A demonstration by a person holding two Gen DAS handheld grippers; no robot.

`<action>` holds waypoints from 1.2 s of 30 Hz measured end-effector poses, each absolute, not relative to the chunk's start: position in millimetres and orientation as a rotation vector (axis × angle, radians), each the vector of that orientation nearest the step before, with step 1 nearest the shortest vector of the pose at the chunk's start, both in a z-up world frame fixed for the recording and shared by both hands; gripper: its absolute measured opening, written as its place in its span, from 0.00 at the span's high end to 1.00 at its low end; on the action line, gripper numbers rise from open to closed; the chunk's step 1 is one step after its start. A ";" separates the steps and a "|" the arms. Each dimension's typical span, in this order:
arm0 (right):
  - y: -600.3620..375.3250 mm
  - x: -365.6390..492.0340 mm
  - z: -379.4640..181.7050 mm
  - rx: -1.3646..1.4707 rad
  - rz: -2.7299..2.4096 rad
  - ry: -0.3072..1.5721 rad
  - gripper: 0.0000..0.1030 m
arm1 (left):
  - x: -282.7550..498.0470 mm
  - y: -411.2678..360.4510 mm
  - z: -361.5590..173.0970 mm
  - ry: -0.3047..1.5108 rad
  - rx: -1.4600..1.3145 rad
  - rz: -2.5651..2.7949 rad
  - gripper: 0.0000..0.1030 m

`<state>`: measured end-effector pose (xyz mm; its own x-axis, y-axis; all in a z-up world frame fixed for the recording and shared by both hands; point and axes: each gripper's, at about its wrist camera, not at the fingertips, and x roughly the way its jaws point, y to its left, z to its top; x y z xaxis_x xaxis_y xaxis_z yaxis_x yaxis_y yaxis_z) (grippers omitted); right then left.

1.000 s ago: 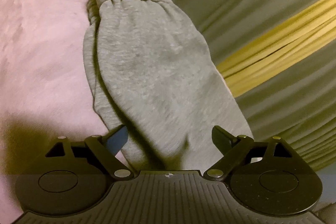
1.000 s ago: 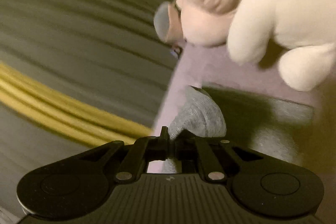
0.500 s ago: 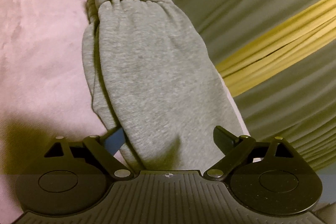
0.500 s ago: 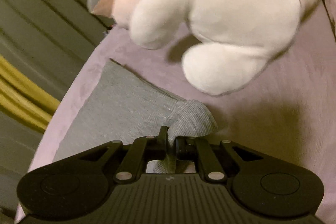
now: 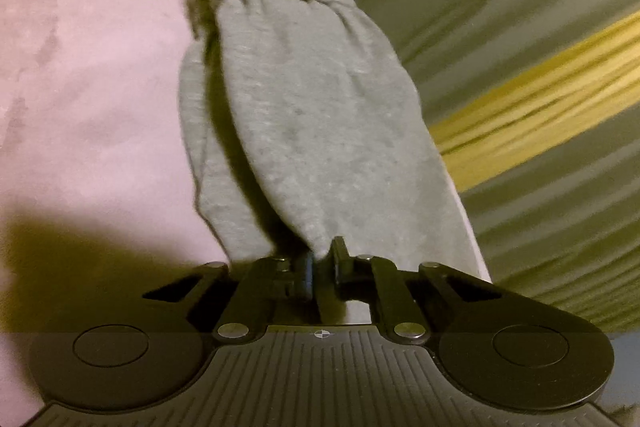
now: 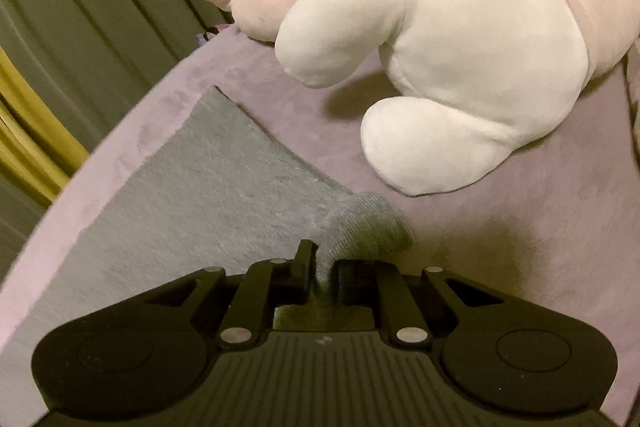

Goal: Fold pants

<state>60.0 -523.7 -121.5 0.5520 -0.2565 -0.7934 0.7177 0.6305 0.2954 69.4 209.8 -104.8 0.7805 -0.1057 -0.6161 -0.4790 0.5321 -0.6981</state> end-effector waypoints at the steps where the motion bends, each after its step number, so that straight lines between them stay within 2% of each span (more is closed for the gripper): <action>1: -521.9 62.8 -120.8 0.646 -0.634 0.791 0.89 | 67.8 209.3 -103.4 0.652 -0.998 0.243 0.90; 5: -515.2 70.2 -119.0 0.587 -0.647 0.800 0.89 | 61.5 200.0 -86.7 0.580 -0.898 0.218 0.90; 9: -517.4 70.3 -122.7 0.607 -0.642 0.807 0.86 | 68.6 205.2 -93.1 0.624 -0.930 0.209 0.87; 12: -519.3 73.8 -126.8 0.623 -0.639 0.815 0.85 | 71.3 213.7 -100.9 0.639 -0.987 0.243 0.72; 13: -519.1 74.2 -127.7 0.621 -0.639 0.821 0.84 | 70.6 216.0 -101.3 0.631 -0.994 0.258 0.60; 15: -517.8 78.7 -129.4 0.605 -0.639 0.834 0.83 | 72.1 220.7 -100.5 0.604 -0.993 0.290 0.57; 19: -512.2 88.5 -131.1 0.545 -0.639 0.878 0.80 | 78.6 231.7 -105.1 0.588 -1.005 0.332 0.58; 22: -511.6 91.3 -132.6 0.530 -0.639 0.892 0.80 | 79.5 243.9 -110.4 0.581 -1.014 0.354 0.72; 23: -512.5 91.2 -133.4 0.535 -0.638 0.892 0.79 | 78.1 248.4 -114.2 0.568 -1.045 0.348 0.82; 25: -514.3 90.8 -135.3 0.552 -0.635 0.889 0.79 | 75.2 253.6 -117.9 0.552 -1.076 0.344 0.88; 32: -512.5 92.4 -135.2 0.533 -0.640 0.902 0.78 | 56.9 240.5 -90.8 0.471 -0.914 0.332 0.90; 36: -512.0 93.5 -135.5 0.528 -0.642 0.906 0.77 | 59.2 251.5 -104.0 0.547 -0.978 0.389 0.90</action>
<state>93.5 -512.0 -135.5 0.4569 -0.2815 -0.8438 0.7030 0.6955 0.1486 59.2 251.5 -104.0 0.7998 0.0661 -0.5966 -0.5416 0.5077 -0.6700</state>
